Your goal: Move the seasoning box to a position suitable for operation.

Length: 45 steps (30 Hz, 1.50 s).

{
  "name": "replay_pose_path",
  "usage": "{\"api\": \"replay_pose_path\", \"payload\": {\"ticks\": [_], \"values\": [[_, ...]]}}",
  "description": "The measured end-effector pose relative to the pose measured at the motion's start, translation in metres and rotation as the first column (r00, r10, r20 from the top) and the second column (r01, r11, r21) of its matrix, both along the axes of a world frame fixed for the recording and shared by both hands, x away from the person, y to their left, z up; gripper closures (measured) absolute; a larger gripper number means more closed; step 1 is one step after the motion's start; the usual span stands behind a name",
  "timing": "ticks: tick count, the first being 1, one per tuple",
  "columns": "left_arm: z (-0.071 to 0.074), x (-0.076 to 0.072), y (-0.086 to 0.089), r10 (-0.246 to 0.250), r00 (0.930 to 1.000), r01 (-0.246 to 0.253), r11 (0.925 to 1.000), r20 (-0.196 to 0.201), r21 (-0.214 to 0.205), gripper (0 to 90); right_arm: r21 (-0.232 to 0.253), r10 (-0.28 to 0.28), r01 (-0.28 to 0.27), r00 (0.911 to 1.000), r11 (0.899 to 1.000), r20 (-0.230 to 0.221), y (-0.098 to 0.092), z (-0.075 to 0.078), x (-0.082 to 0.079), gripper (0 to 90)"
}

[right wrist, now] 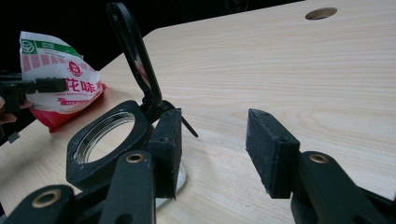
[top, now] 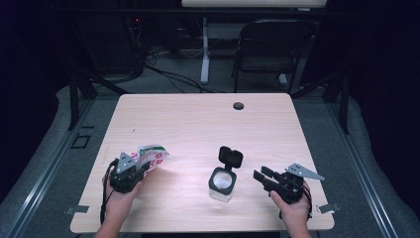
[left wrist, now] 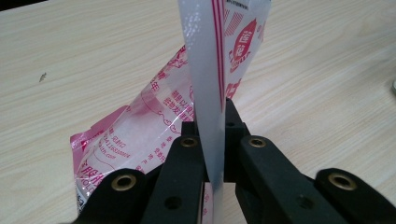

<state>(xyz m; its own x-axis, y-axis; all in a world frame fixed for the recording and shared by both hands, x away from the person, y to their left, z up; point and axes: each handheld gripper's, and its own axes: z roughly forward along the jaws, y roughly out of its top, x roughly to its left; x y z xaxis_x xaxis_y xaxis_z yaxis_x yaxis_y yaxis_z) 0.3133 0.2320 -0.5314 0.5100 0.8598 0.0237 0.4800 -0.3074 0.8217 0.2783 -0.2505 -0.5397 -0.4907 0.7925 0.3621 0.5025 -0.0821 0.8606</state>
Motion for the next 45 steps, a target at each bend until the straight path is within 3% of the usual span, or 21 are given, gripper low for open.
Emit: {"api": "replay_pose_path", "payload": {"ticks": [16, 37, 45], "values": [[0.019, 0.005, 0.011, 0.008, 0.9991, -0.010, 0.9991, 0.041, 0.042, 90.0, 0.001, -0.003, 0.003, 1.0000, 1.000, 0.000, 0.001, -0.001, 0.000, 55.6], [0.053, 0.006, 0.021, 0.035, 0.9935, -0.037, 0.9992, 0.108, 0.016, 90.0, -0.002, -0.004, 0.004, 1.0000, 1.000, 0.000, 0.000, 0.000, 0.000, 55.6], [0.063, 0.004, 0.013, -0.003, 0.9931, 0.004, 1.0000, 0.117, -0.002, 90.0, 0.001, -0.005, 0.005, 1.0000, 1.000, 0.002, 0.000, 0.000, 0.000, 55.6]]}}
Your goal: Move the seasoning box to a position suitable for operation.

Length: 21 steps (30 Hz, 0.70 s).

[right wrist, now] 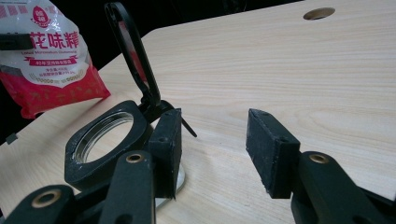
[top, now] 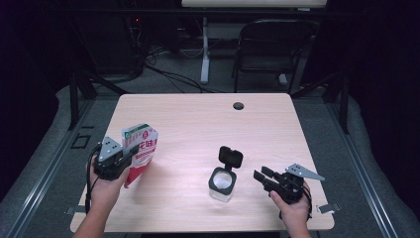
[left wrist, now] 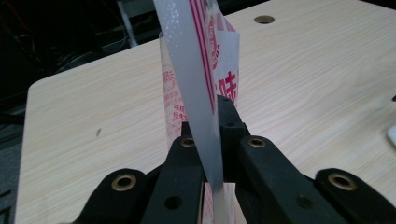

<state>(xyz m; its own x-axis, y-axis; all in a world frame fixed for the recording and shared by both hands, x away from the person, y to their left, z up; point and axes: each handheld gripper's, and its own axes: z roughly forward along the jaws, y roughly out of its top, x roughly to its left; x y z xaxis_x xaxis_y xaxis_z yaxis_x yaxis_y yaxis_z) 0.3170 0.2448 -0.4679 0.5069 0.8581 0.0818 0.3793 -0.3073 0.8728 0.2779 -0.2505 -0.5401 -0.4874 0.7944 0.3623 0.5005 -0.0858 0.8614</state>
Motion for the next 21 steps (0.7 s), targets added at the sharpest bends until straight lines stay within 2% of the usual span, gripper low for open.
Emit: {"api": "replay_pose_path", "payload": {"ticks": [7, 11, 18, 21], "values": [[0.004, -0.004, -0.017, -0.056, 0.9984, 0.056, 0.9985, 0.011, -0.001, 90.0, 0.001, -0.001, 0.001, 1.0000, 1.000, 0.002, 0.000, 0.000, 0.000, 55.5], [0.006, -0.005, -0.027, -0.090, 0.9959, 0.090, 0.9958, 0.012, -0.014, 90.0, -0.002, -0.001, 0.001, 1.0000, 1.000, 0.003, 0.000, 0.000, 0.000, 55.5], [0.004, -0.006, -0.050, -0.158, 0.9875, 0.158, 0.9875, 0.002, -0.002, 90.0, -0.014, -0.004, 0.004, 1.0000, 1.000, 0.005, -0.001, 0.001, 0.000, 55.7], [0.002, -0.007, -0.058, -0.173, 0.9849, 0.173, 0.9849, 0.000, -0.010, 90.0, -0.010, -0.005, 0.005, 1.0000, 1.000, 0.005, -0.001, 0.001, 0.000, 55.7]]}}
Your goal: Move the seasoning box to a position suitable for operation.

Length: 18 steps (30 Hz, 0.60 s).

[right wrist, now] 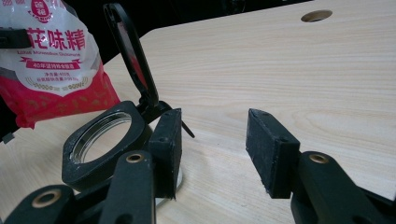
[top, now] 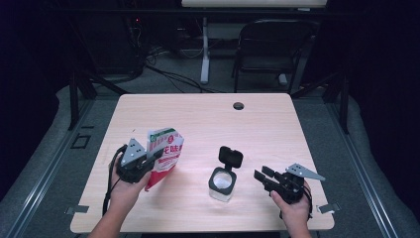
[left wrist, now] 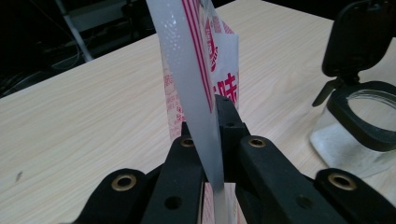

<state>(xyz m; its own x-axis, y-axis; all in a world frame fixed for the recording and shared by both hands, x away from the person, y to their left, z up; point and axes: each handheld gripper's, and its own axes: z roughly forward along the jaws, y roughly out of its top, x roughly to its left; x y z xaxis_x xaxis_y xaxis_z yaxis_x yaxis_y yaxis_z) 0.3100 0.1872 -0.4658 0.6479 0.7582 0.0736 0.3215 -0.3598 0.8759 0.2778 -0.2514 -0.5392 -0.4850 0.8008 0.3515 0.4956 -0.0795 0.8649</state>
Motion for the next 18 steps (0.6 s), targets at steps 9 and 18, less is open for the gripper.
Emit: {"api": "replay_pose_path", "payload": {"ticks": [9, 18], "values": [[-0.001, -0.004, -0.019, -0.060, 0.9982, 0.060, 0.9982, -0.002, 0.002, 90.0, 0.005, -0.001, 0.000, 0.9998, 1.000, 0.020, 0.000, 0.000, 0.000, 56.1], [-0.003, -0.009, -0.031, -0.149, 0.9885, 0.150, 0.9873, 0.023, -0.052, 90.0, -0.007, -0.009, 0.010, 0.9991, 1.000, 0.040, 0.003, 0.003, -0.004, 56.6]]}}
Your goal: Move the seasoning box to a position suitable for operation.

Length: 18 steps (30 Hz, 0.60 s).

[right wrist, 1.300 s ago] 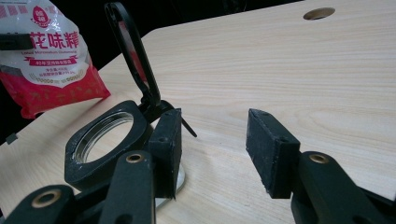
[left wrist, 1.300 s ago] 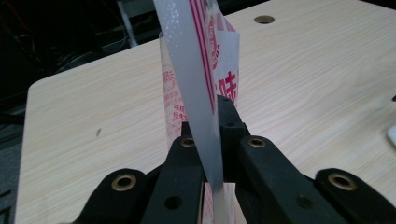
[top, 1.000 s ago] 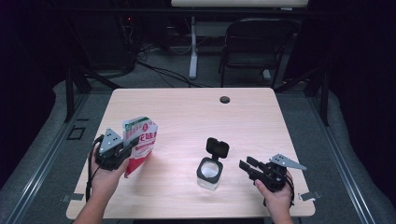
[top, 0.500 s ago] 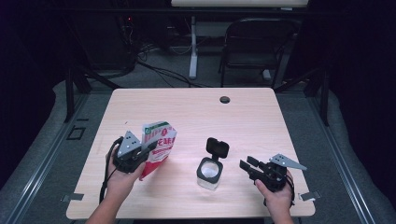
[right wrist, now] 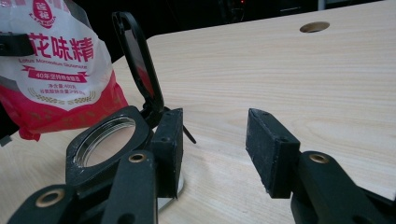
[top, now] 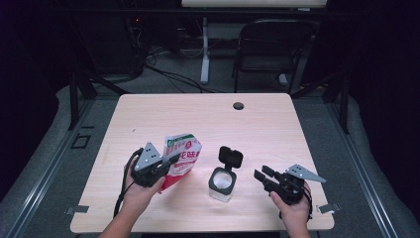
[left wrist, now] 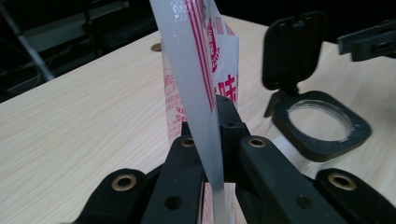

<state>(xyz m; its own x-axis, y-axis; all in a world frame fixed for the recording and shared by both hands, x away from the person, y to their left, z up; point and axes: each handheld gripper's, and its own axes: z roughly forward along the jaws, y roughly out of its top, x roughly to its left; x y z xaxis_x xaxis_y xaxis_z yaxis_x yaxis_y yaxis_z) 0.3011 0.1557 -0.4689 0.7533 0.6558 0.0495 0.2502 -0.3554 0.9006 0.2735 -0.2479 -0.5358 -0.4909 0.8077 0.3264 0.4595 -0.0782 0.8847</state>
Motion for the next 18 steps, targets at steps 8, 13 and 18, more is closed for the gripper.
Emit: {"api": "replay_pose_path", "payload": {"ticks": [8, 13, 18], "values": [[-0.011, -0.008, 0.001, -0.053, 0.9985, 0.052, 0.9981, -0.016, -0.033, 90.0, -0.044, 0.001, 0.002, 0.9983, 0.999, 0.058, 0.011, 0.013, -0.005, 56.5], [-0.020, -0.012, 0.012, -0.054, 0.9966, 0.050, 0.9962, -0.063, -0.071, 90.0, -0.084, 0.025, -0.019, 0.9974, 0.996, 0.067, 0.015, 0.021, -0.005, 55.4], [-0.027, -0.017, 0.018, -0.042, 0.9961, 0.037, 0.9973, -0.078, -0.064, 90.0, -0.061, 0.059, -0.055, 0.9958, 0.997, 0.070, 0.019, 0.030, -0.007, 53.7]]}}
